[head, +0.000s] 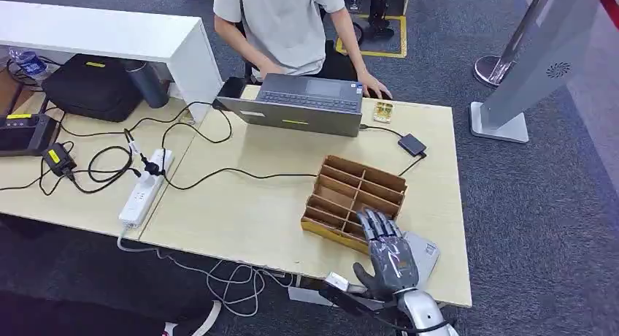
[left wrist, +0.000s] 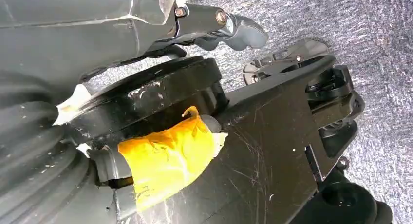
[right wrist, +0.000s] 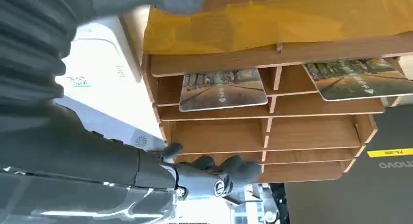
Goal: Pass the card to the sensor for recognition and then transmit it.
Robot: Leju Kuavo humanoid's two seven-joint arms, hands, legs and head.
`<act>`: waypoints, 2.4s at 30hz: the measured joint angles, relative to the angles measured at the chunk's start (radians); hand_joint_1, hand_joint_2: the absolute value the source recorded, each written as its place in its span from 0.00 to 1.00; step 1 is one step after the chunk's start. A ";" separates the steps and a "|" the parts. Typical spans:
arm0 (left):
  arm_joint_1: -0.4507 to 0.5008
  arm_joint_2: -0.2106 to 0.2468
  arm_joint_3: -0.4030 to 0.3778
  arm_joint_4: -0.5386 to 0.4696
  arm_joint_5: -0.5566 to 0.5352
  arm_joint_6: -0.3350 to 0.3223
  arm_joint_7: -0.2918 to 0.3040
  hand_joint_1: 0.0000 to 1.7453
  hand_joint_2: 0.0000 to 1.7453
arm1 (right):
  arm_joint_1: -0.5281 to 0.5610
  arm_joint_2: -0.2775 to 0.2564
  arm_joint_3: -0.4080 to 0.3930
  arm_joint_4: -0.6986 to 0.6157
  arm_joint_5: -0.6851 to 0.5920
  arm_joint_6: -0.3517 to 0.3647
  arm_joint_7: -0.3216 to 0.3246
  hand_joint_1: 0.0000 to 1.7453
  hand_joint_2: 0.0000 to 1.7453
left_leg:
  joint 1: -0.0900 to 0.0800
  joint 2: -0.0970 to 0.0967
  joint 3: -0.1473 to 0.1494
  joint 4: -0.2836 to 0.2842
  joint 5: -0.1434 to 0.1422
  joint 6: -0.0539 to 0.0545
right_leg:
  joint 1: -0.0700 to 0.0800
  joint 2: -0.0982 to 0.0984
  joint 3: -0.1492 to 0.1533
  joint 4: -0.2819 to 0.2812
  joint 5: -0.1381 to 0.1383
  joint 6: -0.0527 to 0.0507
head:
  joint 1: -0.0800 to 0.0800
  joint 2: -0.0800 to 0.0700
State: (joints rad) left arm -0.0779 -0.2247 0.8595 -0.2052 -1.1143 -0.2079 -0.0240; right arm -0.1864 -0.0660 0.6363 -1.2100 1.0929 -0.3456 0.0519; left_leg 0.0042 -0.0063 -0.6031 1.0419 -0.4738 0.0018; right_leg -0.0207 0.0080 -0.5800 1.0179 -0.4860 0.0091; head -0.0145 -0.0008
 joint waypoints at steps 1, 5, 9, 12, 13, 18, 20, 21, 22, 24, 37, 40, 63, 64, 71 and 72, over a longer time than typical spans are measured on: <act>0.000 0.000 0.000 0.000 0.000 0.000 0.000 0.00 1.00 | 0.000 0.001 0.000 0.000 -0.002 0.000 0.000 1.00 1.00 | 0.000 0.000 0.000 0.000 0.000 0.000 | 0.000 0.000 0.000 0.000 0.000 0.000 | 0.000 0.000; 0.000 0.000 0.000 0.000 -0.001 0.000 0.000 0.00 1.00 | 0.000 0.004 0.000 0.000 -0.002 0.002 -0.002 1.00 1.00 | 0.000 0.000 0.000 0.000 0.000 0.000 | 0.000 0.000 0.000 0.000 0.000 0.000 | 0.000 0.000; 0.000 0.000 0.000 0.000 -0.002 0.000 0.000 0.00 1.00 | -0.003 0.004 0.000 0.000 -0.005 0.004 -0.002 1.00 1.00 | 0.000 0.000 0.000 0.000 0.000 0.000 | 0.000 0.000 0.000 0.000 0.000 0.000 | 0.000 0.000; 0.000 0.000 0.000 0.000 -0.003 0.000 0.000 0.00 1.00 | -0.010 0.004 0.000 -0.001 -0.012 0.005 -0.002 1.00 1.00 | 0.000 0.000 0.000 0.000 0.000 0.000 | 0.000 0.000 0.000 0.000 0.000 0.000 | 0.000 0.000; 0.000 0.000 0.000 0.000 -0.003 0.000 0.000 0.00 1.00 | -0.011 0.004 0.000 -0.001 -0.015 0.007 -0.002 1.00 1.00 | 0.000 0.000 0.000 0.000 0.000 0.000 | 0.000 0.000 0.000 0.000 0.000 0.000 | 0.000 0.000; 0.000 0.000 0.000 0.000 -0.003 0.000 0.000 0.00 1.00 | -0.010 0.004 0.000 0.000 -0.014 0.008 -0.002 1.00 1.00 | 0.000 0.000 0.000 0.000 0.000 0.000 | 0.000 0.000 0.000 0.000 0.000 0.000 | 0.000 0.000; 0.000 0.000 0.001 0.000 -0.003 0.000 0.000 0.00 1.00 | -0.010 0.004 0.000 0.000 -0.015 0.007 -0.002 1.00 1.00 | 0.000 0.000 0.000 0.000 0.000 0.000 | 0.000 0.000 0.000 0.000 0.000 0.000 | 0.000 0.000; 0.000 0.000 0.001 0.000 -0.003 0.000 0.000 0.00 1.00 | -0.010 0.004 0.000 0.000 -0.017 0.007 -0.002 1.00 1.00 | 0.000 0.000 0.000 0.000 0.000 0.000 | 0.000 0.000 0.000 0.000 0.000 0.000 | 0.000 0.000; 0.000 0.000 0.001 0.000 -0.003 0.000 0.000 0.00 1.00 | -0.010 0.004 0.000 0.000 -0.019 0.007 -0.002 1.00 1.00 | 0.000 0.000 0.000 0.000 0.000 0.000 | 0.000 0.000 0.000 0.000 0.000 0.000 | 0.000 0.000; 0.000 0.000 0.002 0.000 -0.003 0.000 0.000 0.00 1.00 | -0.010 0.004 0.000 -0.001 -0.025 0.007 -0.003 1.00 1.00 | 0.000 0.000 0.000 0.000 0.000 0.000 | 0.000 0.000 0.000 0.000 0.000 0.000 | 0.000 0.000; 0.000 0.000 0.016 0.000 0.000 -0.004 -0.001 0.00 1.00 | -0.010 0.004 -0.001 -0.008 -0.064 0.022 -0.017 1.00 1.00 | 0.000 0.000 0.000 0.000 0.000 0.000 | 0.000 0.000 0.000 0.000 0.000 0.000 | 0.000 0.000; 0.000 0.000 0.018 0.000 0.000 -0.003 0.000 0.00 1.00 | -0.019 0.004 -0.003 -0.018 -0.111 0.053 -0.027 1.00 1.00 | 0.000 0.000 0.000 0.000 0.000 0.000 | 0.000 0.000 0.000 0.000 0.000 0.000 | 0.000 0.000; 0.000 -0.002 0.024 0.000 -0.006 -0.002 0.000 0.00 1.00 | -0.209 -0.032 -0.016 -0.086 -0.502 0.400 -0.086 1.00 1.00 | 0.000 0.000 0.001 0.000 0.001 0.000 | 0.000 0.001 0.000 0.000 0.001 0.000 | 0.000 0.000; 0.000 -0.002 0.024 0.000 -0.007 -0.002 0.000 0.00 1.00 | -0.232 -0.032 -0.016 -0.083 -0.531 0.416 -0.087 1.00 1.00 | 0.000 0.000 0.001 0.000 0.001 0.000 | 0.000 0.001 0.000 0.000 0.001 0.000 | 0.000 0.000; -0.001 -0.003 0.024 0.000 -0.011 -0.002 0.002 0.00 1.00 | -0.403 -0.021 -0.016 0.007 -0.724 0.503 -0.108 1.00 1.00 | 0.000 0.000 0.000 0.000 0.001 0.000 | 0.000 0.000 0.001 0.001 0.002 0.000 | 0.000 0.000; -0.001 -0.003 0.025 0.000 -0.012 -0.003 0.002 0.00 1.00 | -0.424 -0.014 -0.014 0.024 -0.741 0.510 -0.108 1.00 1.00 | 0.000 0.000 0.000 0.000 0.001 0.000 | 0.000 0.000 0.000 0.001 0.002 0.000 | 0.000 0.000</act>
State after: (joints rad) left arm -0.0791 -0.2281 0.8843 -0.2052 -1.1265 -0.2106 -0.0221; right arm -0.6104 -0.0801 0.6222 -1.1863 0.3516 0.1644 -0.0565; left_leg 0.0041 -0.0062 -0.6027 1.0422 -0.4725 0.0023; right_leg -0.0209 0.0084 -0.5796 1.0188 -0.4844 0.0090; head -0.0149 -0.0008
